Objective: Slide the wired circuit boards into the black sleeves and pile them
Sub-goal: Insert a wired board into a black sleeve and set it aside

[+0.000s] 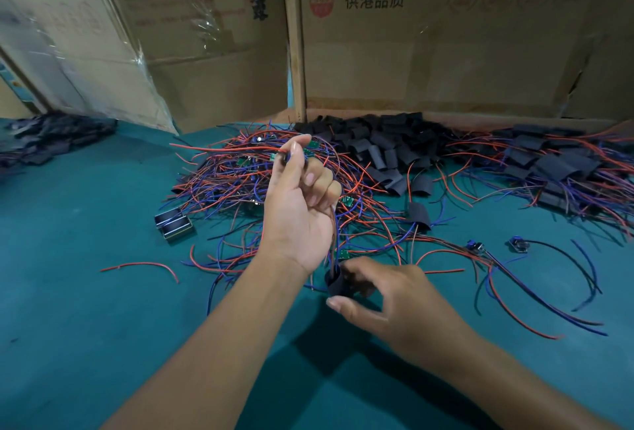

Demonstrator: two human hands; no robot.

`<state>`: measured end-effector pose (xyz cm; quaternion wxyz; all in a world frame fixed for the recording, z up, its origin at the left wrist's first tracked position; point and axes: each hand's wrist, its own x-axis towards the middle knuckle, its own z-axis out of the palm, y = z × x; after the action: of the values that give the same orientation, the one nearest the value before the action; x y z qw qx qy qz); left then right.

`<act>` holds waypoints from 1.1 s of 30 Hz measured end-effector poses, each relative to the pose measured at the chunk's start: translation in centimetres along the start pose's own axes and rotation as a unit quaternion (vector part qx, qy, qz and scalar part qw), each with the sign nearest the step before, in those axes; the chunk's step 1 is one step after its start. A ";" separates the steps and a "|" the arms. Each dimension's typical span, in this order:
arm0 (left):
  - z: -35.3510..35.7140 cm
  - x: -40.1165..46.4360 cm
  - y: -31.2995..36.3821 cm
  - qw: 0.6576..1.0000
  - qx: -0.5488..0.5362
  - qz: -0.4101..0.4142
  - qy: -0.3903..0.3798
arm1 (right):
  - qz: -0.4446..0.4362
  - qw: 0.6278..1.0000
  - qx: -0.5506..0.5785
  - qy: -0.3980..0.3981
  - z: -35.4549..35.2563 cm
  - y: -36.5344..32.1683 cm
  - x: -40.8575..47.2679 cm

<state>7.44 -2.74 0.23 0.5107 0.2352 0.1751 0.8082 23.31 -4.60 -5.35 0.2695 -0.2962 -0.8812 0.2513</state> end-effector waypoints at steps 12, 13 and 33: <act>0.3 -0.2 0.2 1.000 0.024 0.004 0.002 | 0.018 0.998 0.047 0.042 0.1 -0.6 0.2; 0.4 -0.2 0.1 1.000 0.030 0.006 0.000 | 0.019 0.997 0.056 0.058 0.0 -0.6 0.3; 0.4 -2.5 -3.9 0.940 0.336 -0.045 -0.030 | -0.014 0.963 -0.142 0.228 -4.9 2.4 1.3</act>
<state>11.46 -3.36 -1.93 0.4424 0.4093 0.4316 0.6712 26.39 -0.64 -2.80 0.4224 -0.3681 -0.8270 0.0458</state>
